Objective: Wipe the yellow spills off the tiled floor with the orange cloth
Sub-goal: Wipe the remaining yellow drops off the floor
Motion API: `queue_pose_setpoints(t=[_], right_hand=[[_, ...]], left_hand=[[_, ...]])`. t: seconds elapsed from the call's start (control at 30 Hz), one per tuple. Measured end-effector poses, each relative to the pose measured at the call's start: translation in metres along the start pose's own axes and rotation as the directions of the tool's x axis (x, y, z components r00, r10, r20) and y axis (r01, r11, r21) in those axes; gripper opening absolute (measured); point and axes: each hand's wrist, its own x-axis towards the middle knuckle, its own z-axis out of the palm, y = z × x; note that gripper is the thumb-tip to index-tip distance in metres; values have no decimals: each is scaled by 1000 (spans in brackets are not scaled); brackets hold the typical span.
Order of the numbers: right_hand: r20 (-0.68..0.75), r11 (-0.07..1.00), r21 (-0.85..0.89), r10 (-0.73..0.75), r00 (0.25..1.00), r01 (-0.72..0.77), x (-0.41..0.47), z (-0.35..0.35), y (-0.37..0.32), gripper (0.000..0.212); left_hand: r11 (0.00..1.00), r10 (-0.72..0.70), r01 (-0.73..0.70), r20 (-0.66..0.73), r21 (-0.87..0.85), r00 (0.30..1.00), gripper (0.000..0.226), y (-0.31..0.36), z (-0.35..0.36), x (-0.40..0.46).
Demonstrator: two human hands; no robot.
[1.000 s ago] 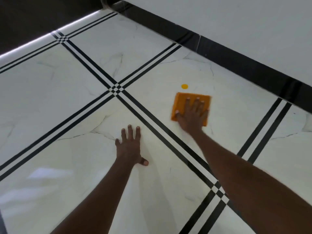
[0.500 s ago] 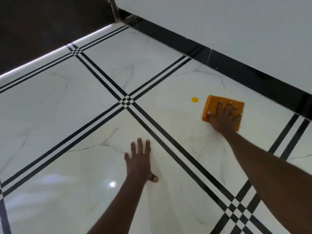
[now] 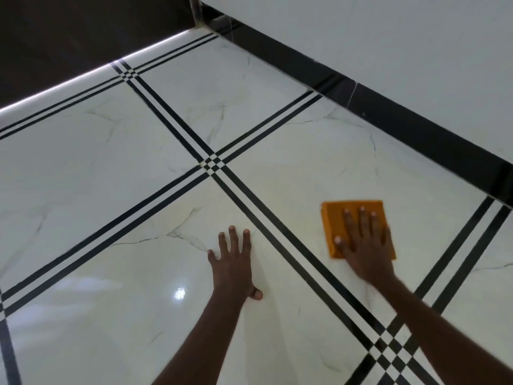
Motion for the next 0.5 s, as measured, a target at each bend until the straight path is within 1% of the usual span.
queue_pose_setpoints(t=[0.07, 0.13, 0.17, 0.2, 0.23, 0.27, 0.3, 0.37, 0.43, 0.5], right_hand=[[3, 996, 54, 70, 998, -70, 46, -15, -4, 92], [-11, 985, 120, 125, 992, -123, 101, -24, -31, 97], [-27, 981, 143, 134, 991, -129, 121, -23, -51, 97], [-73, 984, 139, 121, 990, -110, 135, -17, -76, 93], [-148, 993, 100, 80, 986, -65, 138, -8, -102, 87], [-204, 998, 57, 8, 979, 4, 130, -1, -128, 81], [-198, 996, 19, -83, 977, 89, 108, 4, -145, 78], [-119, 974, -9, -225, 967, 226, 48, 11, -147, 78], [-87, 964, -17, -266, 960, 266, -16, 17, -114, 77], [-54, 974, -30, -228, 972, 226, -70, 22, -70, 76]], left_hand=[[1000, -2, 2, 3, -10, 1000, 150, 1, 1, 0], [1000, 5, -5, 2, -18, 1000, 150, 1, 1, 3], [1000, 8, -8, 12, -22, 1000, 149, 1, 1, 3], [1000, 13, -12, 17, -27, 1000, 149, 0, 1, 3], [999, 20, -19, 21, -35, 1000, 148, -1, 0, 2], [999, 27, -26, 30, -43, 999, 147, -3, -2, 1], [998, 35, -33, 37, -55, 999, 146, -4, -3, 0], [997, 48, -47, 23, -59, 999, 146, -5, -5, -2], [997, 54, -53, 20, -58, 998, 147, -6, -7, -4], [997, 44, -44, 14, -59, 999, 148, -8, -6, -3]])
